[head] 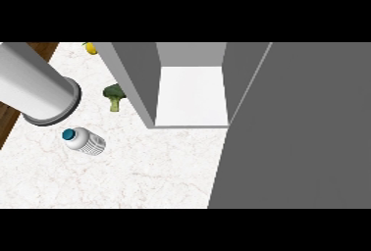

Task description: Pick up the bottled water, place it into the cabinet and close the cabinet

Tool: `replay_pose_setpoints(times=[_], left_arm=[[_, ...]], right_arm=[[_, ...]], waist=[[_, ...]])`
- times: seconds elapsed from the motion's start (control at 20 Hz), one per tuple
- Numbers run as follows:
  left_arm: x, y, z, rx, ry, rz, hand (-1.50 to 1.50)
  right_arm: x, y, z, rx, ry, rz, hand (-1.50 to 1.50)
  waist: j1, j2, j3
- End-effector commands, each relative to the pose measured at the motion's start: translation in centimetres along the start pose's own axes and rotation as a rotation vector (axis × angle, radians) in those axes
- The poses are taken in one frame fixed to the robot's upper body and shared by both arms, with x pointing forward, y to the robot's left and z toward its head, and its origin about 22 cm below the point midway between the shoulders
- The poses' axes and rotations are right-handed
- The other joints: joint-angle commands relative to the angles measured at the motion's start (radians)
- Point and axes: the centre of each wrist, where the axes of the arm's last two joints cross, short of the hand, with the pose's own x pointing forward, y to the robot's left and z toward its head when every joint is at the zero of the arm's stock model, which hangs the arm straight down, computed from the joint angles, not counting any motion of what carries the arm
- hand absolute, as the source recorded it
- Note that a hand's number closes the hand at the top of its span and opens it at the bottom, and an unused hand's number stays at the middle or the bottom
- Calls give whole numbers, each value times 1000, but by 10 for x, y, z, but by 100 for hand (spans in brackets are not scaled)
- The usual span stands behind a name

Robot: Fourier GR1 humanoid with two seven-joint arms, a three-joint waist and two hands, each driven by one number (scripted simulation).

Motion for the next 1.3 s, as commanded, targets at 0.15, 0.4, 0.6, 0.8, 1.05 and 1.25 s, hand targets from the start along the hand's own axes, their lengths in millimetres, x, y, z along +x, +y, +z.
replay_pose_setpoints(times=[0.15,0.4,0.6,0.8,1.05,1.25], left_arm=[[-21,6,-26,-18,31,-25,-150],[-60,-5,-17,-29,51,-51,-150],[-77,-4,-26,-21,86,-41,-150],[-102,-13,-33,-11,79,-72,-150],[-137,11,-50,46,79,-108,-150],[-145,0,-54,32,118,-136,-150]], right_arm=[[20,-7,9,-28,-43,100,-150],[21,-3,7,-27,-50,100,-150],[9,8,-3,-34,-55,127,-150],[16,-8,7,-9,-38,120,-150],[24,2,13,-15,-46,92,-150],[27,6,15,-11,-49,106,-150]], waist=[[-6,3,0],[-4,3,0],[-2,2,-1],[-2,3,1],[-12,3,-1],[-8,1,0]])
